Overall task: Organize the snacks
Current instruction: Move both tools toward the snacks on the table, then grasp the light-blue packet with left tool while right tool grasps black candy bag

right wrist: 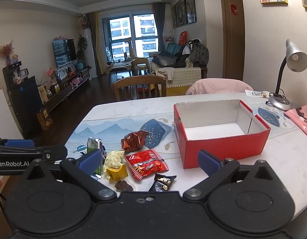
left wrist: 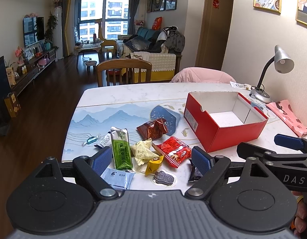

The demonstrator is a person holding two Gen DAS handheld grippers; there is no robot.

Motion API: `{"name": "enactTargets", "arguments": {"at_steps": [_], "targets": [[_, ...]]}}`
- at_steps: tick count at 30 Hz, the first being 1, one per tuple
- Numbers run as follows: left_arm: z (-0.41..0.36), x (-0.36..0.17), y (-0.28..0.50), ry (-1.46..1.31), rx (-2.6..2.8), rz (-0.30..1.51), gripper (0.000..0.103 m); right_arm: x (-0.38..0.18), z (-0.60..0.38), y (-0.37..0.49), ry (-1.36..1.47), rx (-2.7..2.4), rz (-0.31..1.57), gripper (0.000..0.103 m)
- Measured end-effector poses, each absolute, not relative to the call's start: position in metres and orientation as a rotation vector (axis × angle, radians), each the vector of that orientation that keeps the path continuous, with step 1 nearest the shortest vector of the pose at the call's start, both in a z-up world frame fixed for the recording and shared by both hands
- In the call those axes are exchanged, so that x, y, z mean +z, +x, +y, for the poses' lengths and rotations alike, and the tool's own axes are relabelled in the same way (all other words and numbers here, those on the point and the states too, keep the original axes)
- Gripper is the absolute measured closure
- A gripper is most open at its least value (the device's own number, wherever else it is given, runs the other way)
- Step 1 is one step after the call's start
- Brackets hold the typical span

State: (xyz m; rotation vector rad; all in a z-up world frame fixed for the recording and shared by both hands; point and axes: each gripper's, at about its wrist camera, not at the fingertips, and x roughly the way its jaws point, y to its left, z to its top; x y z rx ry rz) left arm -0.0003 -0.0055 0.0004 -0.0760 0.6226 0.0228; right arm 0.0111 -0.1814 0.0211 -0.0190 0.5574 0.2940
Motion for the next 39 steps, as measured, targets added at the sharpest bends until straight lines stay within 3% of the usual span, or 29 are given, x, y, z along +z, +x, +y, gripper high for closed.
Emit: {"name": "enactTargets", "arguments": {"at_steps": [9, 18, 39], "targets": [[0.001, -0.016, 0.016, -0.093, 0.03, 0.685, 0.016, 0.008, -0.179, 0.025, -0.028, 0.283, 0.606, 0.002], [0.031, -0.055, 0.036, -0.231, 0.096, 0.866, 0.016, -0.021, -0.177, 0.043, -0.049, 0.313, 0.716, 0.011], [0.089, -0.126, 0.107, -0.493, 0.34, 1.077, 0.016, -0.088, -0.175, 0.105, -0.102, 0.263, 0.905, 0.026]]}}
